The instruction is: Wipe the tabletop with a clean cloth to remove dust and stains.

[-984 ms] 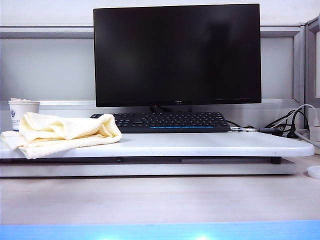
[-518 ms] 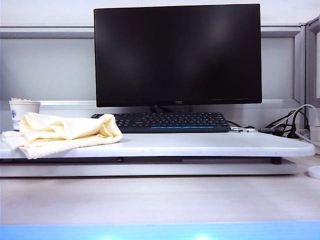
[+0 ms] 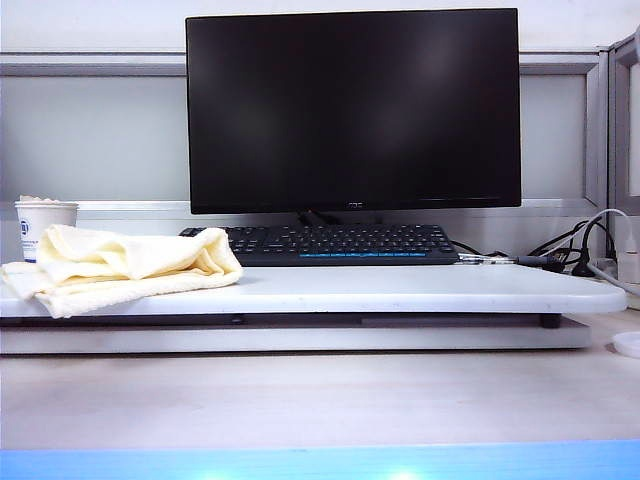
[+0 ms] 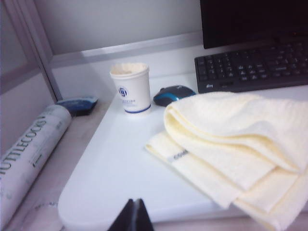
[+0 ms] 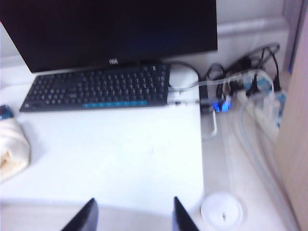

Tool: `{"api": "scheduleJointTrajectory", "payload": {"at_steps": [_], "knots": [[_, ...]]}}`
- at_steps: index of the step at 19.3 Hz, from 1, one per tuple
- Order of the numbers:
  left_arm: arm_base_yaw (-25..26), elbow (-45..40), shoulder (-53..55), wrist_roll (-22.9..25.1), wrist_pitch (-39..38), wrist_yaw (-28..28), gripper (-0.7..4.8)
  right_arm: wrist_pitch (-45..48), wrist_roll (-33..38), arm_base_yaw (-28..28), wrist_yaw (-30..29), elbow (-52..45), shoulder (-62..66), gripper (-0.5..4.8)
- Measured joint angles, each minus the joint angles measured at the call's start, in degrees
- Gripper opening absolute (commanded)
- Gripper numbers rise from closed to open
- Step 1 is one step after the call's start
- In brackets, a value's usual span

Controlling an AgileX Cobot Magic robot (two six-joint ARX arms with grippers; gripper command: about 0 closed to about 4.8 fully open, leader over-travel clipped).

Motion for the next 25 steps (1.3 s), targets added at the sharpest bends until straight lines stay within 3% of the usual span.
{"api": "scheduleJointTrajectory", "payload": {"at_steps": [4,6,8,9,12,15,16,20,25], "knots": [[0.04,0.00,0.00,1.36,1.14,0.00,-0.06,-0.72,0.28,0.02,-1.25,-2.82,-3.19,1.89],[0.90,0.00,0.00,1.92,1.97,0.17,-0.06,-0.76,0.33,0.02,-1.25,-4.68,-4.07,1.06],[4.85,0.00,0.00,2.05,3.02,2.14,-0.06,-0.61,0.37,0.02,-1.22,-6.88,-5.16,1.02],[8.87,0.00,0.00,1.38,3.30,5.75,-0.06,-0.09,0.39,0.02,-1.25,-8.52,-5.92,1.01],[19.10,0.00,0.00,-2.08,3.48,16.61,-0.06,1.42,1.88,0.04,-1.18,-14.47,-8.41,-0.05],[30.93,0.00,0.00,-5.97,3.63,28.57,-0.06,7.13,3.30,0.04,-0.96,-20.83,-11.72,-0.08],[32.20,0.00,0.00,-6.75,3.63,30.77,-0.06,7.87,3.32,0.04,-0.55,-22.32,-12.59,-0.08],[25.99,0.00,0.00,-6.99,3.89,32.04,-0.06,8.04,3.28,0.04,1.84,-26.23,-16.79,-0.08],[24.98,0.00,0.00,-7.02,4.00,32.17,-0.06,8.50,2.32,0.07,3.23,-29.62,-18.73,-0.08]]}}
